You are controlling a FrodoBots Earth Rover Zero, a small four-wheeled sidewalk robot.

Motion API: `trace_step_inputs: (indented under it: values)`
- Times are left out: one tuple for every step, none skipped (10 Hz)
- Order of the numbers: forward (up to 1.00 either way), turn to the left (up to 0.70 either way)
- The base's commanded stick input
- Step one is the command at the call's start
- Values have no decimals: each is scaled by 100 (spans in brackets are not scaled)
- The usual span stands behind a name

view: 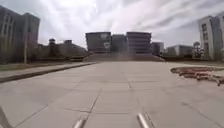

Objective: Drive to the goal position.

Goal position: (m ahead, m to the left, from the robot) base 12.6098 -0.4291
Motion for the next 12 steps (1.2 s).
trace_step_inputs:
  values:
    - [100, 0]
    - [100, 0]
    - [100, 0]
    - [100, 0]
    - [100, 0]
    - [100, 0]
    - [100, 0]
    - [100, 0]
    - [100, 0]
    - [100, 0]
    - [100, 0]
    - [100, 0]
